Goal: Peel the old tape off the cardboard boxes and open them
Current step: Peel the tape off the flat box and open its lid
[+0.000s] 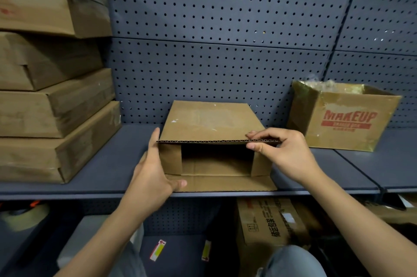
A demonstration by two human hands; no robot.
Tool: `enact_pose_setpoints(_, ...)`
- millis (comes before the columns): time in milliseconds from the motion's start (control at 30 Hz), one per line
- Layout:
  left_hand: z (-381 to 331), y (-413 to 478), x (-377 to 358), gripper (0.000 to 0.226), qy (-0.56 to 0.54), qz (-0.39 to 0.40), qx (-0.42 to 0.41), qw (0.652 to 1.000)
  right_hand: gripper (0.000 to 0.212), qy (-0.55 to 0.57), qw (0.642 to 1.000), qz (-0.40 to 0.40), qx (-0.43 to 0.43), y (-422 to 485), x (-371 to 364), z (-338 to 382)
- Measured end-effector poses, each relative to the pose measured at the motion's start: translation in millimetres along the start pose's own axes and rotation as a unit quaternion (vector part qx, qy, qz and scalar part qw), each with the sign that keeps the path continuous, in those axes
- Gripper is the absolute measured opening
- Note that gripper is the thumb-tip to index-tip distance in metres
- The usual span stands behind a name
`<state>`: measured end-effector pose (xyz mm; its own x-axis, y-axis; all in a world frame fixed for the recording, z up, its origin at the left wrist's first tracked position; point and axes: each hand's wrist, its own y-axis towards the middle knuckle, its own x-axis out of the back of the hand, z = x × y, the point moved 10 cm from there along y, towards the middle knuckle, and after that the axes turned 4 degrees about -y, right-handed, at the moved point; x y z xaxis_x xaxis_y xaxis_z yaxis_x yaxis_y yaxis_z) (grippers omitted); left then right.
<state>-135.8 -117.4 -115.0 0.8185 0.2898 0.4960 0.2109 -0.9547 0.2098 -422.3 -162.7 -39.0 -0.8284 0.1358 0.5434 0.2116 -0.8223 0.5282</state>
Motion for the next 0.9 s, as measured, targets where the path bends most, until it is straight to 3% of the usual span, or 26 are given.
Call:
enact_pose_setpoints(233, -22, 2, 3, 0.095, 0.091, -0.104, -0.026, 0.99, 0.042, 0.042, 0.996, -0.077, -0.003, -17, -1, -4)
enact_pose_setpoints(333, -20, 3, 1, 0.074, 0.078, -0.103, -0.047, 0.99, 0.066, 0.005, 0.995, -0.101, 0.001, -24, -3, -10)
enact_pose_setpoints(433, -21, 3, -3, 0.07, 0.074, -0.08, -0.075, 0.991, 0.094, 0.021, 0.985, -0.157, -0.065, -34, 3, -26)
enact_pose_setpoints(533, -20, 3, -3, 0.07, 0.041, -0.07, -0.074, 0.994, 0.107, 0.041, 0.976, -0.17, -0.126, -42, 3, -32)
enact_pose_setpoints(700, -15, 3, 3, 0.086, 0.041, -0.01, -0.05, 0.998, 0.104, 0.025, 0.983, -0.109, -0.145, -40, 3, -31)
enact_pose_setpoints(900, -10, 7, 18, 0.078, 0.001, 0.038, -0.053, 0.998, 0.081, 0.08, 0.987, -0.048, -0.134, -46, 11, -31)
